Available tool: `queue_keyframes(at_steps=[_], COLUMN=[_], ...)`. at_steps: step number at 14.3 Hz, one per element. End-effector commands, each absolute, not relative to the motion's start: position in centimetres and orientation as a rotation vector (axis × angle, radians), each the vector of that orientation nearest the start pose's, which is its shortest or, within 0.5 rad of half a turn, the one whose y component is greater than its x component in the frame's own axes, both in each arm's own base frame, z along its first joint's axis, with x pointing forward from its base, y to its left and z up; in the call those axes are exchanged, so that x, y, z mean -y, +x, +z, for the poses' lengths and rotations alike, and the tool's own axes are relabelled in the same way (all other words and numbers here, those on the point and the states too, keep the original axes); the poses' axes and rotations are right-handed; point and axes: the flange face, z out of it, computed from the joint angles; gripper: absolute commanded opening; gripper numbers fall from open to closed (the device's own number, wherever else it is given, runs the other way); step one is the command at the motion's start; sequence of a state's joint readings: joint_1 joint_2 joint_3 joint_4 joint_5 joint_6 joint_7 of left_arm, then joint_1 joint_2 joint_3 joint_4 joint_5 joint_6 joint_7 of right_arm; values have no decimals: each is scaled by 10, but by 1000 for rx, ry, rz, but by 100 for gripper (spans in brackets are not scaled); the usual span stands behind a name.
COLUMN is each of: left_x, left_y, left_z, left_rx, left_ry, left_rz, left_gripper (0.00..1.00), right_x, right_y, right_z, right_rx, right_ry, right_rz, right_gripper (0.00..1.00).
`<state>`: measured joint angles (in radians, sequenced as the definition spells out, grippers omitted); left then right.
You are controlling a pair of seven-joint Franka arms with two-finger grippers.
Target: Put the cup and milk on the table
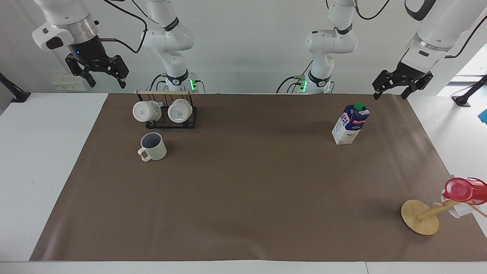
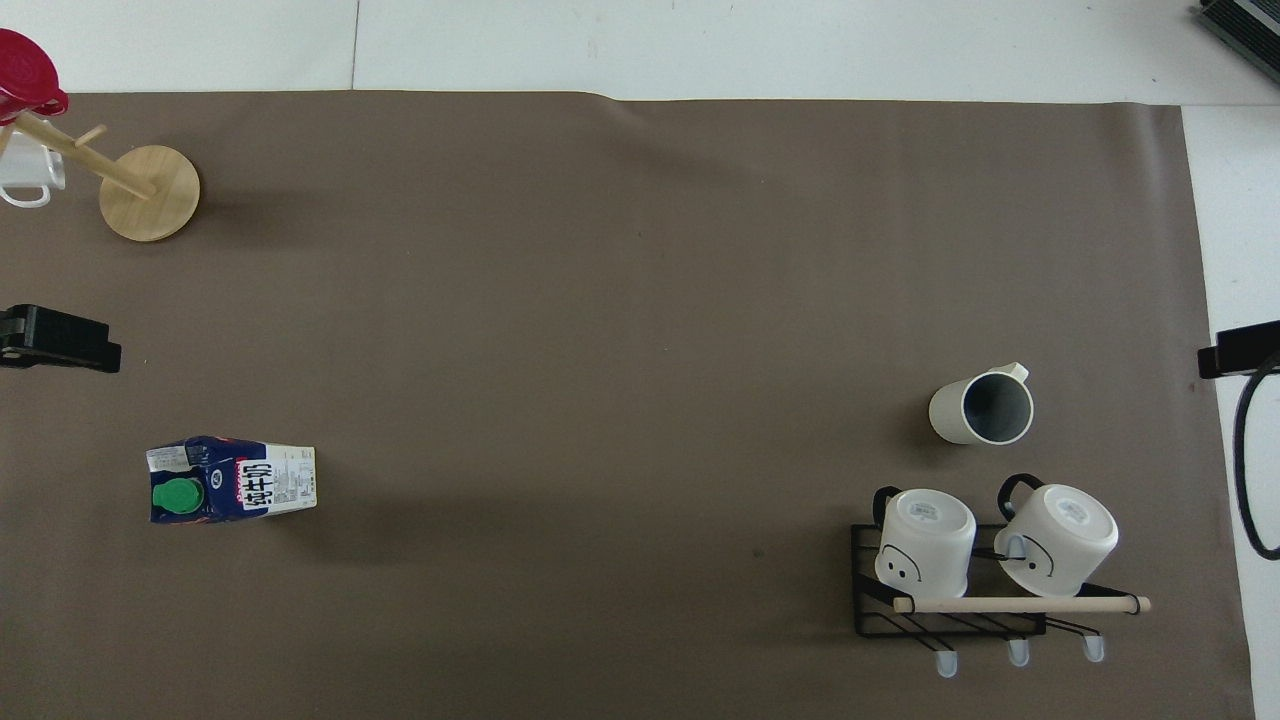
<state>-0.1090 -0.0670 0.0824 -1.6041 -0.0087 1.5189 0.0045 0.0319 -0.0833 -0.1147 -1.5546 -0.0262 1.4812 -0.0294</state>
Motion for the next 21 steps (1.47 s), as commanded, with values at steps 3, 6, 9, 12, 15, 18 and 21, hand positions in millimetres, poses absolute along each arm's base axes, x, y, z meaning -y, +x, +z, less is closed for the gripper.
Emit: queue_keyframes(at_steps=[3, 6, 9, 12, 15, 18, 21], left_x=[11, 11, 11, 11, 11, 11, 11], left_y=[526, 526, 526, 526, 526, 526, 526], left_z=[646, 646, 646, 646, 646, 646, 646], left_rx=[-38, -42, -40, -42, -40, -40, -40], left_ry=[-3133, -3132, -3132, -3132, -3132, -3132, -3132], left_rz=[31, 31, 31, 31, 31, 31, 31], left_gripper=[100, 100, 100, 100, 100, 100, 100], right_x=[45, 45, 42, 41, 39, 18, 4], right_y=[511, 521, 529, 532, 541, 553, 562], right_z=[663, 640, 621, 585, 543, 502, 460], right_rx=[-66, -79, -66, -59, -57, -3, 35], right_ry=[-3140, -3146, -3151, -3148, -3143, -3148, -3152], right_rz=[-9, -61, -42, -18, -28, -26, 2], right_gripper=[100, 100, 100, 100, 100, 100, 100])
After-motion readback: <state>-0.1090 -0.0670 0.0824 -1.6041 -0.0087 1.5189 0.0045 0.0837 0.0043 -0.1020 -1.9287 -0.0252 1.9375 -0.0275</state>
